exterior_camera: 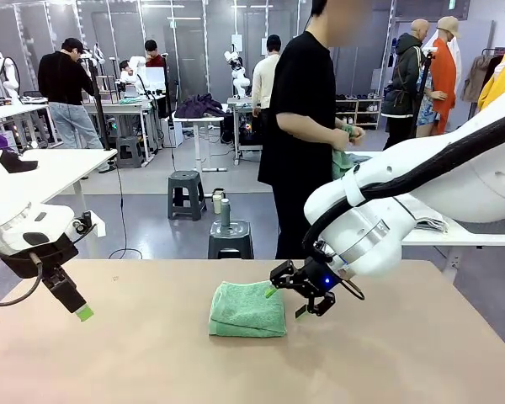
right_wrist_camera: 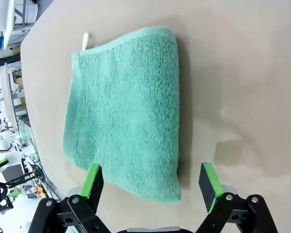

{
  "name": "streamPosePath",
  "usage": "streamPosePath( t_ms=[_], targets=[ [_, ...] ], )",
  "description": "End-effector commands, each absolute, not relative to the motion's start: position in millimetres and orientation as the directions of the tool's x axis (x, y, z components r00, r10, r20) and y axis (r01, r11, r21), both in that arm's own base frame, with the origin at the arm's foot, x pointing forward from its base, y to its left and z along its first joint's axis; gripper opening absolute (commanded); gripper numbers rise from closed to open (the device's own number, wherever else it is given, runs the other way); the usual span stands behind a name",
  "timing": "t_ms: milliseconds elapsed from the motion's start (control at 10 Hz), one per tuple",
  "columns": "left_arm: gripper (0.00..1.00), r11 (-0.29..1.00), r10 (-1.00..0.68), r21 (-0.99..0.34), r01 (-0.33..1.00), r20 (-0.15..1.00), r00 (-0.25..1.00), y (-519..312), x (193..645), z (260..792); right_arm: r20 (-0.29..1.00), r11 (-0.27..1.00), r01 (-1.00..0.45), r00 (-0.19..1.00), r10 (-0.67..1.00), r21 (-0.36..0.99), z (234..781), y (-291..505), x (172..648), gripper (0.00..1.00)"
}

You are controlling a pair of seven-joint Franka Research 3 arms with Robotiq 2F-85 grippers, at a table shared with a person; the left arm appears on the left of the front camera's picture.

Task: Fold the towels and place them in the basket.
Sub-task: Place the folded Towel with hook on the right side of the table.

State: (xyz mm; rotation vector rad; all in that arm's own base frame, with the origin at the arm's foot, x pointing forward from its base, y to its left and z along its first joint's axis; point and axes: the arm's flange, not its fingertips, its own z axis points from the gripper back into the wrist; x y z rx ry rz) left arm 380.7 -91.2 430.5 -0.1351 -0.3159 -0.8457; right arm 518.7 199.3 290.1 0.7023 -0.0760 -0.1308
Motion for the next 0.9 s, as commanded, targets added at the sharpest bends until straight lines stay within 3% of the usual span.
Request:
streamPosePath(
  t_ms=[0, 600, 700, 800],
  targets=[
    [1.0, 0.672, -0.706, 0.018, 0.741, 0.319, 0.633, -92.9, 380.0, 429.8, 0.053, 0.723, 0.063, 0.989, -0.136, 0.688, 275.7, 199.4, 535.5, 1.0],
    [1.0, 0.672, -0.706, 0.018, 0.741, 0.319, 0.633, -92.9, 380.0, 429.8, 0.016, 0.637, 0.054, 0.995, -0.103, 0.769, 258.1, 207.4, 556.8, 1.0],
    [1.0, 0.672, -0.706, 0.018, 0.741, 0.319, 0.633, -92.9, 380.0, 429.8, 0.008, 0.639, 0.06, 0.995, -0.103, 0.767, 257.1, 211.6, 558.9, 0.65],
    [1.0, 0.672, -0.706, 0.018, 0.741, 0.319, 0.633, -92.9, 380.0, 429.8, 0.008, 0.623, 0.061, 0.994, -0.108, 0.78, 257.6, 213.2, 559.7, 0.4]
  ],
)
